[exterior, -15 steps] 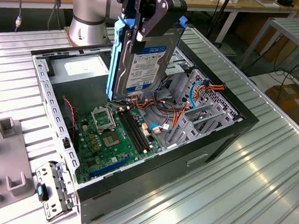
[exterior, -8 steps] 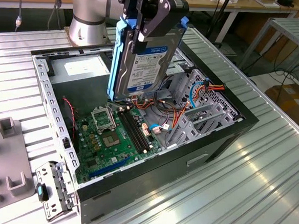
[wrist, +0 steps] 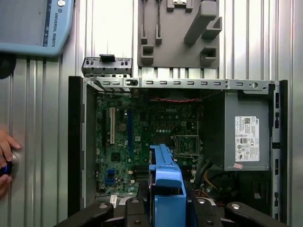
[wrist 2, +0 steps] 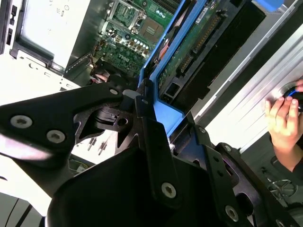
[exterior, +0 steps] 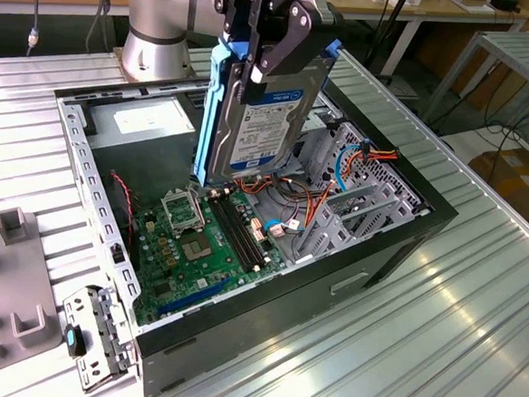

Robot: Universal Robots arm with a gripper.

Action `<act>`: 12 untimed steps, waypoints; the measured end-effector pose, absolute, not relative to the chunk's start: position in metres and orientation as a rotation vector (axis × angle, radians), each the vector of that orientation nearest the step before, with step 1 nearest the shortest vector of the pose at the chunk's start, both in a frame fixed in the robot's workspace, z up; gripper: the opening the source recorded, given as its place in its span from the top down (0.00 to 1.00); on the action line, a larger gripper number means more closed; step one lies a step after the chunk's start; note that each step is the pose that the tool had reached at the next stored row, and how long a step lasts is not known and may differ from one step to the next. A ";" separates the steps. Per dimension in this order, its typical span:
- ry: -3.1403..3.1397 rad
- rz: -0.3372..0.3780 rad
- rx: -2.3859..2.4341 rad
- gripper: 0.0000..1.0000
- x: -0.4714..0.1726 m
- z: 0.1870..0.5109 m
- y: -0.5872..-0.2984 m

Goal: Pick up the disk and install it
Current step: 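Insert the disk into the insertion slot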

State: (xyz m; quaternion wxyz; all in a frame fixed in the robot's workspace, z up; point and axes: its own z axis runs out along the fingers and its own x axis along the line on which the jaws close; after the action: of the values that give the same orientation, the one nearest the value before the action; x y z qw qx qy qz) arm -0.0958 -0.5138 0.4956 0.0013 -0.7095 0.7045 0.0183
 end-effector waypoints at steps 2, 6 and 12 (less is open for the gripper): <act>2.211 0.057 -2.227 0.63 -0.092 0.495 -0.516; 2.211 0.057 -2.227 0.63 -0.081 0.494 -0.520; 2.212 0.057 -2.227 0.63 -0.063 0.492 -0.524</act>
State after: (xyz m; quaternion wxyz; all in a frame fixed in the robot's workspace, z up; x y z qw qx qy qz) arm -0.0630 -0.5244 0.4923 0.0012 -0.7095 0.7045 0.0182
